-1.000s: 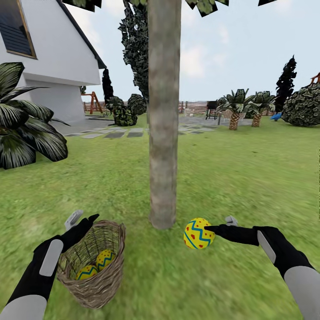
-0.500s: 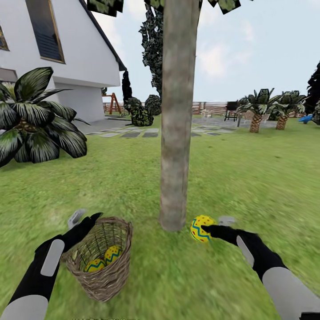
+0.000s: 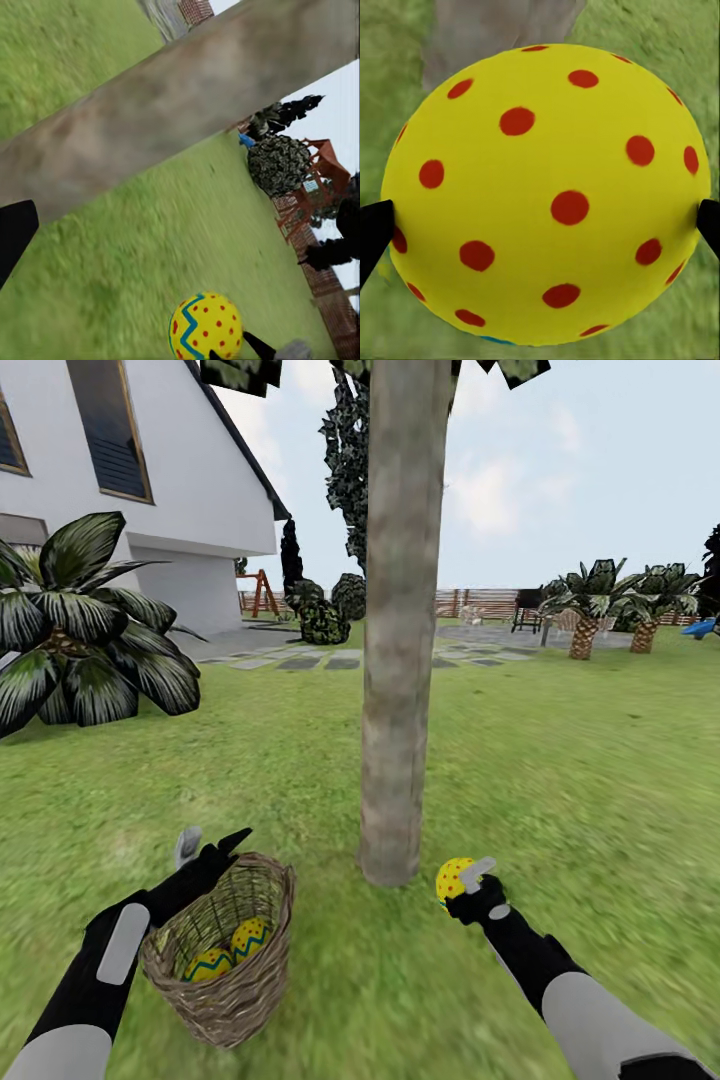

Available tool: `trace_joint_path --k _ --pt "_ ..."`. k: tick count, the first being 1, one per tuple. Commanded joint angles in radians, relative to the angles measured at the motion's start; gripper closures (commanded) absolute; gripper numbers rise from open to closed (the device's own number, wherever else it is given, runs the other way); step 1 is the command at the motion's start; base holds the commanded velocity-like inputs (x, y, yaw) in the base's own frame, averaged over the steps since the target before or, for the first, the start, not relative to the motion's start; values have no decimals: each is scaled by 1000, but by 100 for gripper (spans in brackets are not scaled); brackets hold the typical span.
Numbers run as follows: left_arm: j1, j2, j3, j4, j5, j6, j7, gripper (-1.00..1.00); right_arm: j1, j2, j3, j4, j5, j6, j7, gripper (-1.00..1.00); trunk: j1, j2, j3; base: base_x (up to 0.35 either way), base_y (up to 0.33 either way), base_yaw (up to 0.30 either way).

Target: Take the three Easter eggs out of the wicker basket on the lawn in the garden, then place them on the lawn next to a single tree (choose any tree) so that all three eggs are next to the same tree and none are left in the basket.

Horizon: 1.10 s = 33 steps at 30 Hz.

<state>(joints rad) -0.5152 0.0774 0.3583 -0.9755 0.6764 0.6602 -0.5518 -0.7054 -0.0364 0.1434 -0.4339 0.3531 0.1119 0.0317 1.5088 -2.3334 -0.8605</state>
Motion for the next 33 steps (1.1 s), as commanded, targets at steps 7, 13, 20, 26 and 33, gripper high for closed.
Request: trace_joint_path --k 7,13,20,26,33 --pt "0 -14 1 1 3 7 -14 -100 1 27 28 62 188 4 -53 100 0 0 -1 187 -159 0" --pt "0 -15 2 45 3 7 -29 -100 3 39 45 105 257 5 -56 100 0 0 -1 7 -31 209" --pt "0 -15 2 47 3 9 -55 -100 4 40 47 110 276 4 -56 100 0 0 -1 0 -260 289" --pt "0 -15 2 46 3 9 -57 -100 4 41 47 110 275 3 -56 100 0 0 -1 0 -290 290" --pt "0 -13 2 47 5 9 -57 -100 15 42 48 131 278 3 -55 100 0 0 1 -1 -163 196"
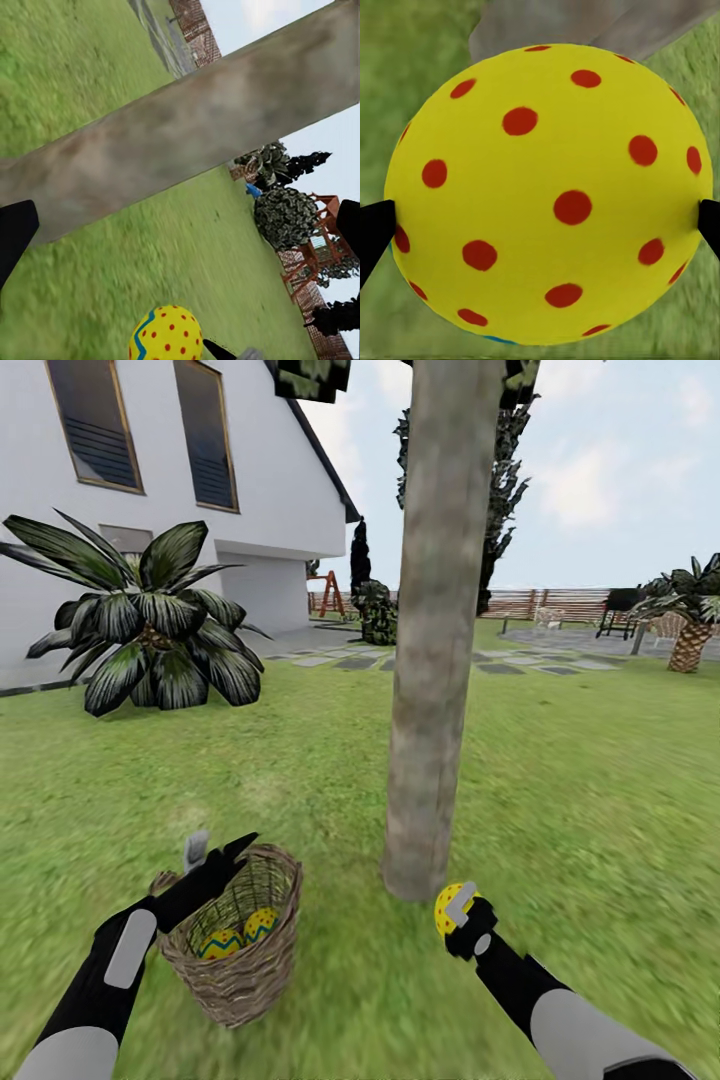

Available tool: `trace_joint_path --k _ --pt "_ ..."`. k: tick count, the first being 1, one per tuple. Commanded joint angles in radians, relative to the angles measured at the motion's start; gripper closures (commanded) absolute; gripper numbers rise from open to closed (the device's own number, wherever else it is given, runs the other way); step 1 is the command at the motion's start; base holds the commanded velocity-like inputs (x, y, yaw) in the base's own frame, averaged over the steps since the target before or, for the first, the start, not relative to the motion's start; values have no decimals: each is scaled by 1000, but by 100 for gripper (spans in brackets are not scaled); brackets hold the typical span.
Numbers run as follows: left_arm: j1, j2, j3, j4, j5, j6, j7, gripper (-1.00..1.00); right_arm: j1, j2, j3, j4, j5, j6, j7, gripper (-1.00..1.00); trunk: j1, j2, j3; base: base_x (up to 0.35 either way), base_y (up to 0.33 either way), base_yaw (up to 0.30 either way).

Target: Take the three Easter eggs out of the wicker basket on the lawn in the garden, then place them on the lawn next to a single tree (choose any tree) so that all three eggs are next to the same tree and none are left in the basket.

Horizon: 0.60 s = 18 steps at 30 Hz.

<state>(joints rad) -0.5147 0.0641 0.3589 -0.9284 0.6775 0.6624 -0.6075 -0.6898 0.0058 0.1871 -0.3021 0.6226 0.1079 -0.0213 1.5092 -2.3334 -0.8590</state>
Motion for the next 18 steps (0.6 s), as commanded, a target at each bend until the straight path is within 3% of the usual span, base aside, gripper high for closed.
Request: trace_joint_path --k 1,9,12,18 --pt "-1 0 2 0 4 7 -1 -100 0 1 5 8 9 7 -2 100 0 0 -1 -91 -7 14" --pt "-1 -1 2 0 4 8 -1 -100 1 12 5 32 44 7 -2 100 0 0 -1 -264 -1 2" --pt "-1 0 2 0 36 8 -1 -100 1 13 5 32 45 7 -2 100 0 0 -1 -24 0 0" --pt "-1 0 2 1 44 8 -1 -100 1 13 5 31 43 7 -3 100 0 0 -1 -1 0 0"
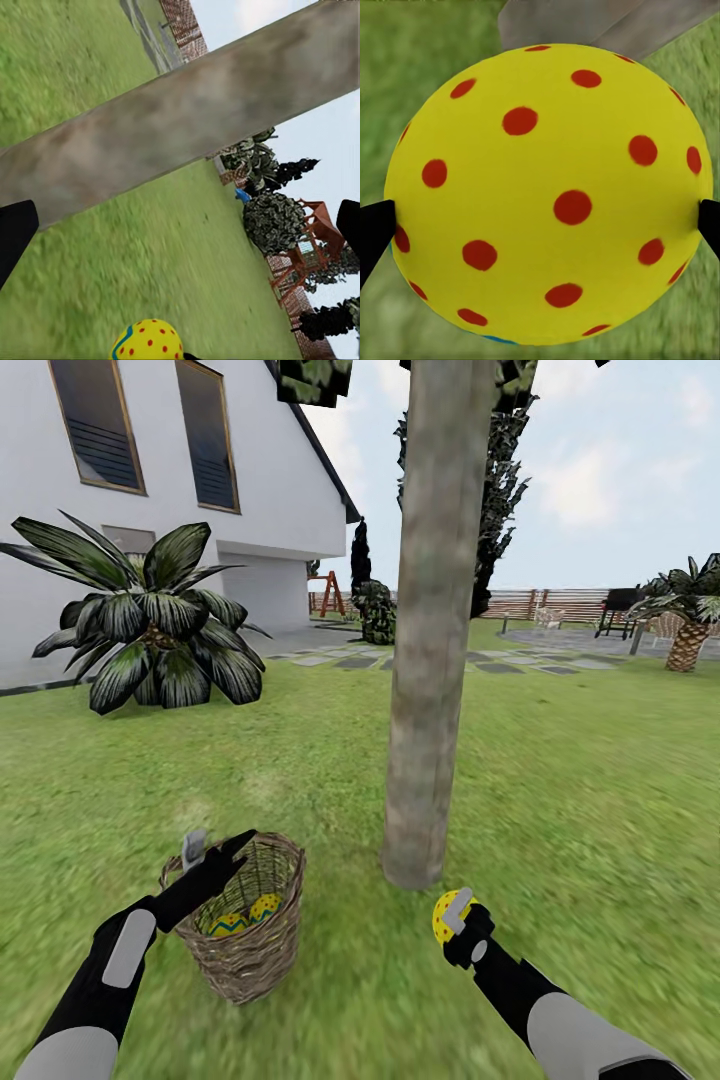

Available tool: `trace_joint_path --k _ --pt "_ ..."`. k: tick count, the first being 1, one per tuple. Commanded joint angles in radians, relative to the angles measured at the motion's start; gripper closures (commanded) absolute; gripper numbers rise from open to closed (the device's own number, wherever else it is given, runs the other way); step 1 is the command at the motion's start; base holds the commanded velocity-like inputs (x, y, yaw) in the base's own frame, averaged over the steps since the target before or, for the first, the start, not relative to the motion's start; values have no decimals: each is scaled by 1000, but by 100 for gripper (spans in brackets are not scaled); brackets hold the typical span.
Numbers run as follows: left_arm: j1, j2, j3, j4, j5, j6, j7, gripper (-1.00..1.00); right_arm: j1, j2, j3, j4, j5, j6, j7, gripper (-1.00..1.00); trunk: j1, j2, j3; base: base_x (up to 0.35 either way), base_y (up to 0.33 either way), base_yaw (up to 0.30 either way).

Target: Take the three Easter eggs out of the wicker basket on the lawn in the garden, then place them on the lawn next to a single tree (choose any tree) so that all three eggs are next to the same tree and none are left in the basket.

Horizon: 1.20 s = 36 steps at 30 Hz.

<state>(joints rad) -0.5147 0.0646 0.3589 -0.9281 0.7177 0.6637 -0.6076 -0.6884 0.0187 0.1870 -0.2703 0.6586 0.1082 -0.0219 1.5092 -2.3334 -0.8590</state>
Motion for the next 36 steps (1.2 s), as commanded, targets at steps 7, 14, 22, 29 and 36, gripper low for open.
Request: trace_joint_path --k 7,14,22,29,36 --pt "-1 -22 -25 -6 5 74 -104 -100 0 1 5 -1 7 7 -2 100 11 -21 -10 0 0 0" --pt "-1 -101 -170 -11 6 189 -188 -100 0 5 5 -1 7 6 -2 100 38 -70 -32 0 0 0" --pt "-1 -140 -409 -16 104 193 -205 -100 0 15 5 -2 7 5 -3 100 69 -126 -57 0 0 0" --pt "-1 -149 -622 -88 198 194 -203 -100 0 38 1 -2 -4 -67 -113 100 91 -167 -80 0 0 0" --pt "-1 -164 -691 -103 209 192 -199 -100 -3 82 3 42 3 -65 -282 100 95 -169 -107 0 0 0"
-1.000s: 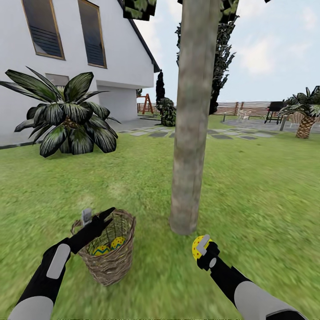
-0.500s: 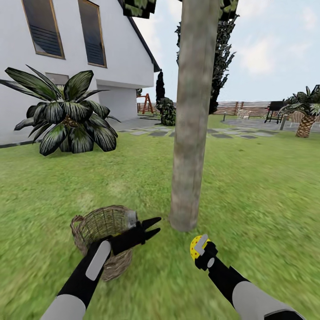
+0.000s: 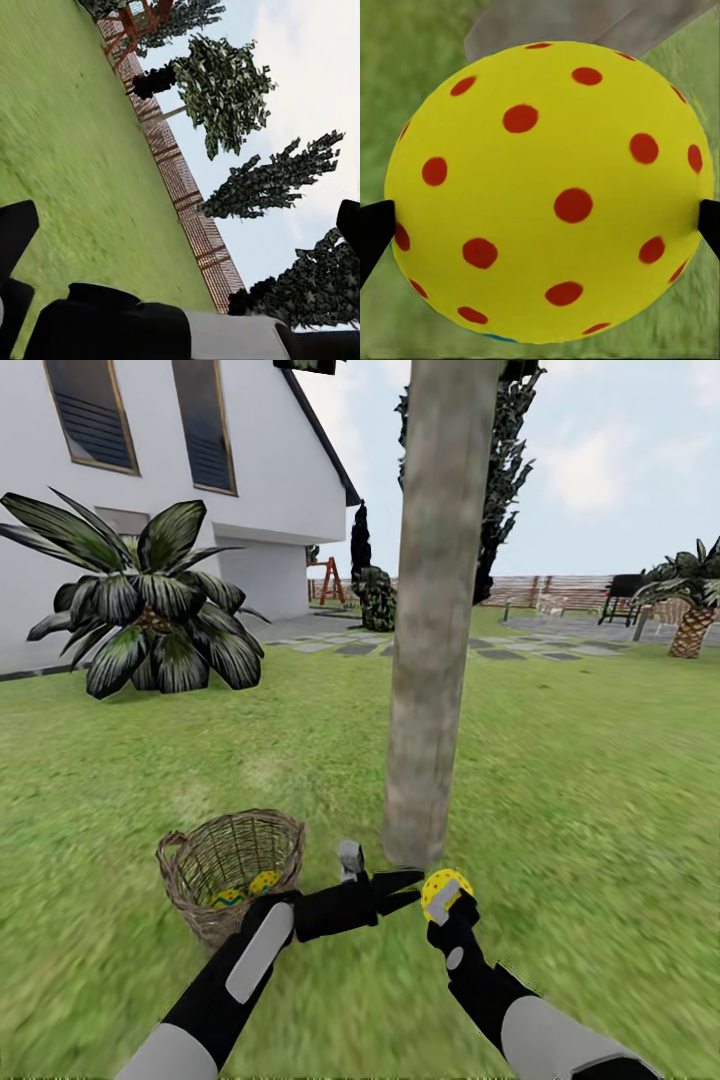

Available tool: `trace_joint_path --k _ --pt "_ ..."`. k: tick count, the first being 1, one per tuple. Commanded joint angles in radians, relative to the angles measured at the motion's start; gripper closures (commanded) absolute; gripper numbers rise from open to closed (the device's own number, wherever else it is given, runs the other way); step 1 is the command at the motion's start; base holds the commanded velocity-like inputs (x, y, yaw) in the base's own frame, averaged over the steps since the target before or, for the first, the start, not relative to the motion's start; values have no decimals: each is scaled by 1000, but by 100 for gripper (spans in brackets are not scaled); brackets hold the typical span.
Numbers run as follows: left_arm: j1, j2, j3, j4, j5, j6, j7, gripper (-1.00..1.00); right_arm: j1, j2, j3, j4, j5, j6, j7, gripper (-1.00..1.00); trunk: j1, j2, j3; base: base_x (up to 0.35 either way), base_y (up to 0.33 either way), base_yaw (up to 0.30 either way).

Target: Take the three Easter eggs out of the wicker basket on the lawn in the garden, then place them on the lawn next to a single tree (choose any tree) so that all three eggs are next to the same tree and none are left in the basket.

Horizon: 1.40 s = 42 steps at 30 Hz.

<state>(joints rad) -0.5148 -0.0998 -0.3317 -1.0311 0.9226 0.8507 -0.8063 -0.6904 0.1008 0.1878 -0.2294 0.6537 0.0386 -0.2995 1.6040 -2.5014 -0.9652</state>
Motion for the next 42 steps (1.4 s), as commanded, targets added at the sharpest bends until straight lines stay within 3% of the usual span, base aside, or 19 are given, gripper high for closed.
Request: trace_joint_path --k 1,6,9,12,16,28,31,42 --pt "-1 -2 -6 0 4 5 -1 -100 -2 2 2 15 9 10 -6 100 0 -1 -5 0 0 0" --pt "-1 -5 -19 -20 10 5 -1 -100 -45 0 0 77 5 81 8 100 2 -2 -24 0 0 0" --pt "-1 -10 -77 -35 61 0 0 -100 -74 11 -2 85 -2 89 92 100 4 -3 -36 0 0 0" --pt "-1 -11 -103 -49 83 -2 1 -100 -83 11 -6 91 -5 72 117 100 5 -3 -47 0 0 0" --pt "-1 -11 -108 -56 85 -2 1 -100 -84 10 -8 94 -6 8 120 100 7 -4 -63 0 0 0" --pt "-1 -9 -125 -63 87 -4 1 -100 -84 17 -7 81 -3 -3 110 100 12 -7 -109 0 0 0" --pt "-1 -8 -125 -64 87 -3 1 -100 -84 20 -2 78 0 -65 109 100 14 -8 -121 0 0 0" --pt "-1 0 -124 -63 115 -2 -1 -100 -84 26 -1 76 1 -80 109 100 14 -8 -121 94 0 0"
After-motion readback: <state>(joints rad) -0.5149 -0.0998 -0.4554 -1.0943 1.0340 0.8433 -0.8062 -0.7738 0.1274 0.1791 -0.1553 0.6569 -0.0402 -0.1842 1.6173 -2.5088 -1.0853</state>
